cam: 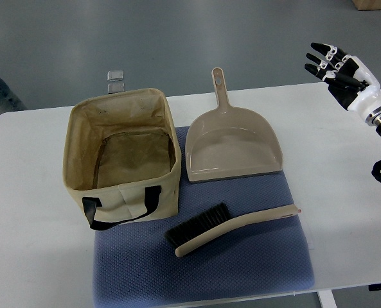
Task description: Put pink broom in yellow bag with right hand
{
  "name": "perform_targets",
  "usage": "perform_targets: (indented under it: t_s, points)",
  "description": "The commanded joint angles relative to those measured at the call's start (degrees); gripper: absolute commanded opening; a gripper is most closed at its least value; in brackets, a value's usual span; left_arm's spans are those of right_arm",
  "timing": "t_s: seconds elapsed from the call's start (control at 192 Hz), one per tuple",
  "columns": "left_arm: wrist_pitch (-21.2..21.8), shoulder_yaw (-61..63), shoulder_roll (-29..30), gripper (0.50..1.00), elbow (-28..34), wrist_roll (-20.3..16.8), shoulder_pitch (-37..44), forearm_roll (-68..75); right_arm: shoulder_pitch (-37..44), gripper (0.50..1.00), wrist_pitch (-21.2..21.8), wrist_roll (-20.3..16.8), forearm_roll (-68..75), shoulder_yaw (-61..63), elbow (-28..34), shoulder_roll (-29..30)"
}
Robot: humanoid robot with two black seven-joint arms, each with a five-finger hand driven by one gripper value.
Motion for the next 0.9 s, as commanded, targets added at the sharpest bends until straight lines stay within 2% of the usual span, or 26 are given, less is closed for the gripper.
perform_targets:
  t_s: [0.0,0.895]
  points:
    - [0.00,-0.08,0.00,1.000,-0.17,0.00,0.00,-0.02,0.08,0.928,0.06,0.00,0.00,0.06,0.00,0.08]
    - [0.00,0.01,0.00,1.000,0.00,0.00,0.00,-0.02,-0.01,0.928,1.73,-0.17,-3.25,1.82,0.09,-2.30]
